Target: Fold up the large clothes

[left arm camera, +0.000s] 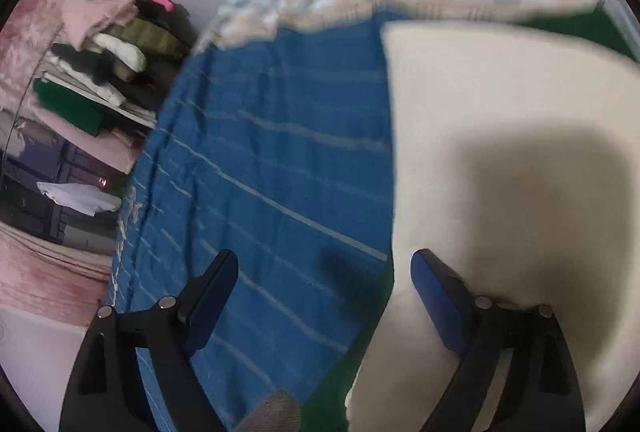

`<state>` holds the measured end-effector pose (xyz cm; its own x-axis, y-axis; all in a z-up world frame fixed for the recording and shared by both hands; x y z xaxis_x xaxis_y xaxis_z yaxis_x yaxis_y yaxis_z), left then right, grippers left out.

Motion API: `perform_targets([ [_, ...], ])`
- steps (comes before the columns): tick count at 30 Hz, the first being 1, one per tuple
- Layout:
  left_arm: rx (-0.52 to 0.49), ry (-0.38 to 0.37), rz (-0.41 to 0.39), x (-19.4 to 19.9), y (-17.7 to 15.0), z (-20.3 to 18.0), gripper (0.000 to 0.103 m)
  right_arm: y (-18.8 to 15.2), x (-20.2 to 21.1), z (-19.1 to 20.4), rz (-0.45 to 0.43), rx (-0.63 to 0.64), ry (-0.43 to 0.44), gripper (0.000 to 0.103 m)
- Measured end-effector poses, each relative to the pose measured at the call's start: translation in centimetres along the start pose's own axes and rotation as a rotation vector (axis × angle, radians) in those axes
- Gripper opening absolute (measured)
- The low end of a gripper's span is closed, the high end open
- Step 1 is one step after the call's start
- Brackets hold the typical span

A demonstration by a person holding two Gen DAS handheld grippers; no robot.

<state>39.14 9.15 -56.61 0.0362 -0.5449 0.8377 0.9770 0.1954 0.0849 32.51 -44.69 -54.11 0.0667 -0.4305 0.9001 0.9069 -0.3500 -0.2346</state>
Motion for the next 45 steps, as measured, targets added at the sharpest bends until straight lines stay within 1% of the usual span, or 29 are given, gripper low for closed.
perform_targets([
  [1,0.011,-0.029,0.006,-0.4,0.1,0.7,0.089,-0.5,1.2,-0.6,-0.021,-0.005,-0.006,0.038],
  [3,0.017,-0.052,0.003,0.1,-0.1,2.0,0.089,-1.8,2.9,-1.2,-0.038,0.008,-0.022,0.043],
  [4,0.023,-0.053,-0.002,0.8,-0.6,2.9,0.089,-2.9,3.2,-1.4,-0.030,0.031,-0.041,0.044],
  [6,0.037,-0.093,-0.009,2.4,-2.1,4.6,0.089,-5.0,2.9,-1.5,0.011,0.081,-0.094,0.047],
  [9,0.050,-0.101,-0.014,4.9,-5.6,7.2,0.089,-8.0,0.8,-0.7,0.099,0.208,-0.200,0.049],
  [10,0.050,-0.103,-0.010,5.4,-7.3,7.7,0.089,-9.3,-0.8,-0.1,0.144,0.274,-0.259,0.049],
  [12,0.036,-0.088,0.009,5.5,-10.1,7.7,0.089,-10.9,-3.5,0.4,0.206,0.357,-0.335,0.049],
  [13,0.017,-0.079,0.029,4.9,-11.4,7.1,0.089,-11.2,-4.6,0.6,0.225,0.375,-0.361,0.049],
  [14,0.004,-0.069,0.052,4.1,-12.2,6.4,0.089,-11.4,-5.7,0.7,0.230,0.390,-0.393,0.049],
  [16,0.003,-0.073,0.101,1.9,-13.0,4.9,0.089,-10.5,-6.3,0.7,0.161,0.379,-0.456,0.048],
  [17,0.008,-0.072,0.114,1.1,-13.0,4.4,0.089,-9.6,-5.8,0.4,0.108,0.340,-0.461,0.048],
  [19,0.023,-0.051,0.128,-0.6,-12.5,3.6,0.089,-8.2,-3.8,-0.7,0.016,0.223,-0.357,0.045],
  [20,0.029,-0.054,0.130,-1.2,-12.2,3.4,0.089,-7.8,-2.7,-1.7,-0.018,0.153,-0.317,0.040],
  [21,0.034,-0.054,0.137,-1.8,-11.8,3.3,0.089,-7.4,-1.7,-3.1,-0.055,0.081,-0.306,0.036],
  [22,0.042,-0.063,0.136,-2.0,-11.5,3.4,0.090,-7.2,-1.3,-4.6,-0.072,0.027,-0.306,0.036],
  [23,0.041,-0.069,0.126,-2.0,-11.3,3.3,0.091,-7.0,-1.3,-6.5,-0.068,-0.045,-0.294,0.036],
  [24,0.028,-0.062,0.118,-2.1,-11.0,3.2,0.097,-7.1,-2.0,-8.4,-0.029,-0.111,-0.251,0.036],
  [25,0.009,-0.032,0.117,-2.5,-10.8,3.0,0.103,-7.2,-3.1,-9.7,0.032,-0.153,-0.183,0.036],
  [26,-0.003,-0.023,0.112,-2.6,-10.8,2.7,0.103,-7.1,-3.3,-10.1,0.043,-0.156,-0.146,0.037],
  [27,-0.013,-0.023,0.101,-2.7,-10.6,2.6,0.103,-7.1,-3.1,-10.1,0.047,-0.143,-0.143,0.037],
  [31,-0.048,0.030,0.041,-2.4,-10.3,1.7,0.103,-7.4,-2.0,-8.5,0.046,-0.030,-0.195,0.039],
  [34,-0.065,0.080,0.026,-2.0,-10.3,1.2,0.103,-8.1,-2.6,-6.6,0.057,0.070,-0.228,0.039],
  [36,-0.051,0.063,0.033,-2.2,-10.0,1.4,0.103,-8.2,-3.4,-5.5,0.064,0.128,-0.283,0.038],
  [37,-0.027,0.028,0.050,-2.5,-9.8,1.8,0.103,-8.0,-3.4,-5.4,0.040,0.147,-0.342,0.033],
  [38,-0.002,-0.009,0.068,-2.7,-9.6,2.2,0.103,-7.4,-3.0,-6.3,0.001,0.117,-0.399,0.030],
  [40,0.033,-0.079,0.111,-3.2,-9.3,2.9,0.103,-6.5,-3.2,-7.6,0.018,0.000,-0.306,0.030],
  [41,0.037,-0.091,0.125,-3.1,-9.3,3.2,0.103,-6.4,-3.2,-8.2,0.036,-0.058,-0.268,0.030],
  [44,0.015,-0.071,0.125,-1.2,-10.1,4.8,0.103,-7.2,-2.2,-7.9,0.087,-0.050,-0.320,0.030],
  [45,0.014,-0.076,0.116,-0.3,-10.7,5.5,0.103,-8.0,-1.4,-7.7,0.100,-0.036,-0.329,0.034],
])
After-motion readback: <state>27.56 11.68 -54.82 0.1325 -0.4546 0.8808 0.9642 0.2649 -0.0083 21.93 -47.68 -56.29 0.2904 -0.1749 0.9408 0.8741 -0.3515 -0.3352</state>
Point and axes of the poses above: each gripper's, at about its wrist camera, not at the fingertips, and x roughly against the way its jaws point, z to its left, y to its top, the point moved 5 cm from there along -x, roughly the way its jaws point, and after that the axes turned 15 degrees about z, right-handed, at the moved point
